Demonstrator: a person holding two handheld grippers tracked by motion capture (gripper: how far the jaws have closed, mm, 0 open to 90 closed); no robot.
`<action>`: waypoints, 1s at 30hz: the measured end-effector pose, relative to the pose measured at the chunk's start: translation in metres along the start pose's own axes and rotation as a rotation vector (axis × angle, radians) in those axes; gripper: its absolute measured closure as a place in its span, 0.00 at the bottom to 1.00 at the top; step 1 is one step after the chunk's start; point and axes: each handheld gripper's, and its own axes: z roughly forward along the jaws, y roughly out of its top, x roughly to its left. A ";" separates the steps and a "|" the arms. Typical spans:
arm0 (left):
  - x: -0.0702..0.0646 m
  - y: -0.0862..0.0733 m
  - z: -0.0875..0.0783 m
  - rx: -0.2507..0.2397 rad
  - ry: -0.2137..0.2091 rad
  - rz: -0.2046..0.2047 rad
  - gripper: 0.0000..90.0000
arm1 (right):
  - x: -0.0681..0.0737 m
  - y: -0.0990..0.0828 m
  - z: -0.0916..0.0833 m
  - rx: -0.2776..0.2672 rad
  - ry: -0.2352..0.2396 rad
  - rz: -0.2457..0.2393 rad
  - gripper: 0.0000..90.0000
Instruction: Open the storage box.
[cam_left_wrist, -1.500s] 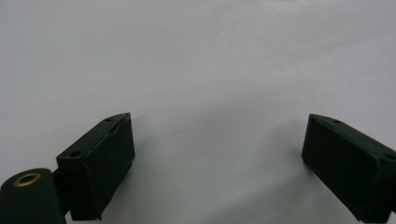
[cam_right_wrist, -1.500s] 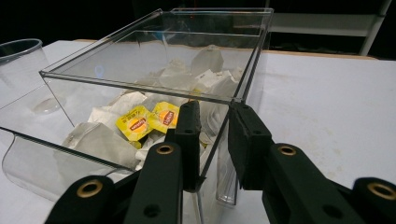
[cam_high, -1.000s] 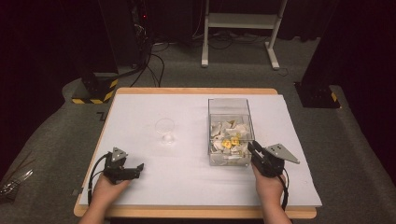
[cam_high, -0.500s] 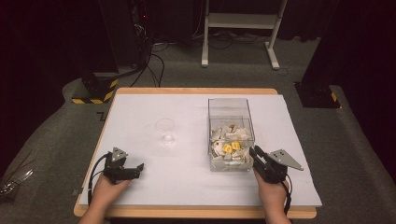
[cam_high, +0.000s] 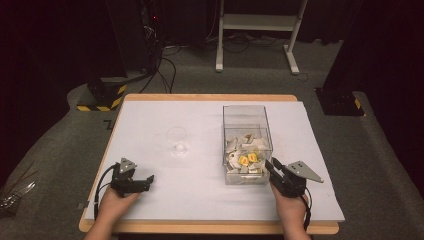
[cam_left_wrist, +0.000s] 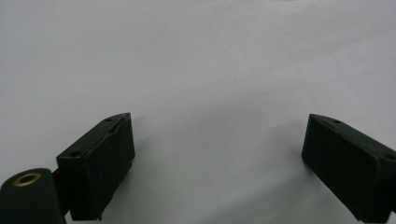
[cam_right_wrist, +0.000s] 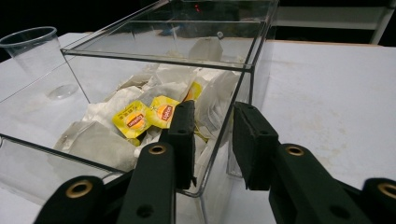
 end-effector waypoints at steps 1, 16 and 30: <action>0.000 0.000 0.000 0.000 0.000 0.001 0.11 | 0.000 0.000 -0.001 0.001 0.002 -0.001 0.78; 0.000 0.000 0.000 0.000 0.000 0.000 0.11 | 0.007 -0.008 -0.016 0.011 0.014 -0.023 0.77; 0.000 0.000 0.000 0.000 0.000 0.000 0.11 | 0.010 -0.013 -0.027 0.022 0.025 -0.037 0.78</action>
